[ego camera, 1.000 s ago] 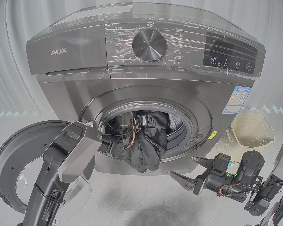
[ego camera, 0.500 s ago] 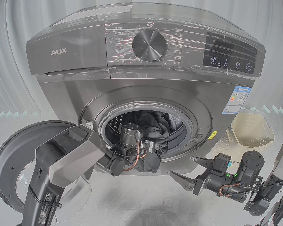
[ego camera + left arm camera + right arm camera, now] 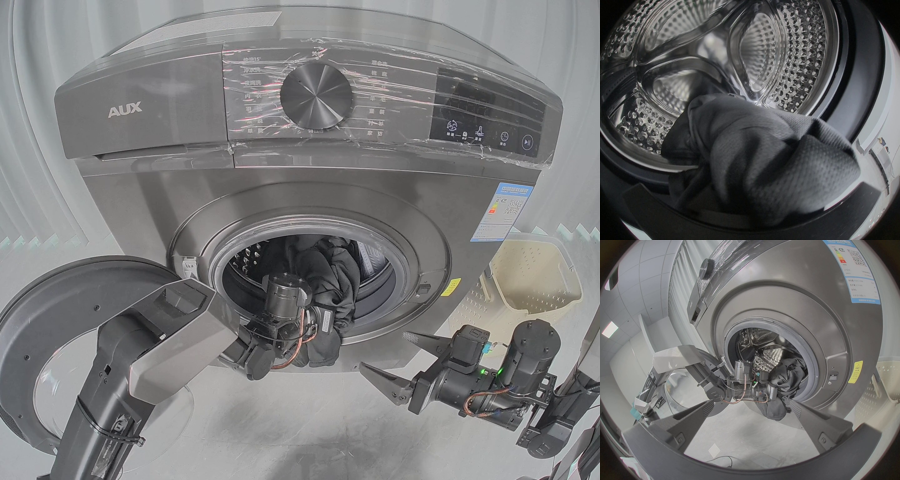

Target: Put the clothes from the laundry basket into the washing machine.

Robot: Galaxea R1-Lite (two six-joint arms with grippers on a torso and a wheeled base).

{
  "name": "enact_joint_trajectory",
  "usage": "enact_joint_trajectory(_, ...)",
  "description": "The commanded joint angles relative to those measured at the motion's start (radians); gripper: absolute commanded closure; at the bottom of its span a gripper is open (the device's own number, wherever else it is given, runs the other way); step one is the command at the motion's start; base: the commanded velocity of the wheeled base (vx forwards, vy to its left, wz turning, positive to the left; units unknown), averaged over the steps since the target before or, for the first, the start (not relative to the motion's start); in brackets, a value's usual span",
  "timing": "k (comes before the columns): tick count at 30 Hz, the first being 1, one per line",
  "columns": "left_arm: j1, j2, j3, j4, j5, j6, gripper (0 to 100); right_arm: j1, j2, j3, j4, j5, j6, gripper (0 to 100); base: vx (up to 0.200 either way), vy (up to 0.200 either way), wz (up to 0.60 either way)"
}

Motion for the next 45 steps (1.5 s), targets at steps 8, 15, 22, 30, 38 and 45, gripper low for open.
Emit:
enact_joint_trajectory(8, 0.056, 0.014, -0.316, 0.008, 0.086, -0.016, 100, 0.001, -0.001, -0.005, -0.001, 0.000, 0.000, 0, 0.000, 0.000, 0.00)
enact_joint_trajectory(15, 0.095, 0.077, -0.516, 0.035, 0.115, -0.016, 100, 0.001, -0.001, -0.005, -0.001, 0.000, 0.000, 0, 0.000, 0.000, 0.00)
enact_joint_trajectory(22, 0.089, 0.087, -0.499, 0.035, 0.115, -0.026, 100, 0.001, 0.001, -0.005, -0.001, 0.000, 0.001, 0, 0.000, 0.000, 0.00)
enact_joint_trajectory(30, 0.053, -0.022, -0.241, 0.038, 0.093, -0.028, 0, 0.001, 0.001, -0.004, -0.001, 0.000, 0.001, 0, 0.000, 0.000, 0.00)
enact_joint_trajectory(38, 0.018, -0.149, 0.064, 0.060, 0.003, -0.014, 0, 0.001, 0.002, -0.005, -0.001, 0.001, 0.000, 0, 0.000, 0.000, 0.00)
enact_joint_trajectory(45, 0.016, -0.147, 0.118, 0.069, 0.001, 0.027, 0, 0.007, -0.001, -0.004, -0.001, 0.000, 0.001, 0, 0.000, 0.000, 0.00)
